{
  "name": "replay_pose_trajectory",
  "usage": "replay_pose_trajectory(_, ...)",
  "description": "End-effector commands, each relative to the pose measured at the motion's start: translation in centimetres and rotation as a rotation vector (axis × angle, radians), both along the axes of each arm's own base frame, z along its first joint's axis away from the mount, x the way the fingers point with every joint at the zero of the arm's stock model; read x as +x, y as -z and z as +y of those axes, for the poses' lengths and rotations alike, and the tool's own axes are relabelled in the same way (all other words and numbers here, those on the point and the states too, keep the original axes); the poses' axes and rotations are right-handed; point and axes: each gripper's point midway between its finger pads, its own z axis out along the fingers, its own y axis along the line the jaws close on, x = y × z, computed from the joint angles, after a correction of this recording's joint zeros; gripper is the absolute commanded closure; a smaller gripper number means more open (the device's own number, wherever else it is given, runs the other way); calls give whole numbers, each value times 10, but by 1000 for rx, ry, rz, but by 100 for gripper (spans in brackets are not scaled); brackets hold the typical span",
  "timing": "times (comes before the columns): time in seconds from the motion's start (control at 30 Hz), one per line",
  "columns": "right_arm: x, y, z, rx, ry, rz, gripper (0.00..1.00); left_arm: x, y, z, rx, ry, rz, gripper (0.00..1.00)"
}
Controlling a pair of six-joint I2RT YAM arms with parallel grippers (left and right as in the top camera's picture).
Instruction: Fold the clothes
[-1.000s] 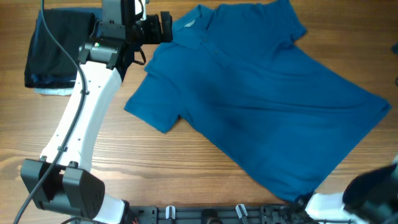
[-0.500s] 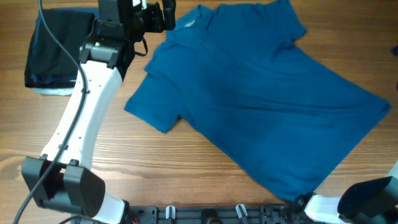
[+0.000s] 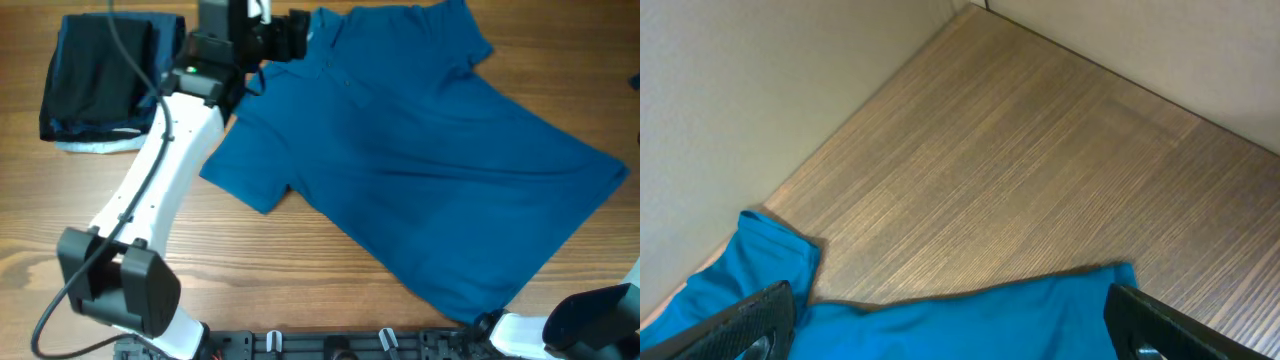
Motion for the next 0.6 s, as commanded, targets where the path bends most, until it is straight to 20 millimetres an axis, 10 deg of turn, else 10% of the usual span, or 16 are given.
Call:
replay_pose_trajectory(0.0, 2, 5, 1, 12, -14, 6, 0, 21, 45, 0, 110, -53, 25, 85)
replay_pose_trajectory(0.03, 2, 5, 1, 12, -15, 7, 0, 33, 67, -1, 118, -63, 35, 96)
replay_pose_trajectory(0.37, 2, 6, 1, 13, -14, 7, 0, 75, 242, 5, 167, -86, 174, 96)
replay_pose_trajectory(0.57, 2, 6, 1, 12, -15, 8, 0, 79, 274, 31, 178, -129, 217, 96)
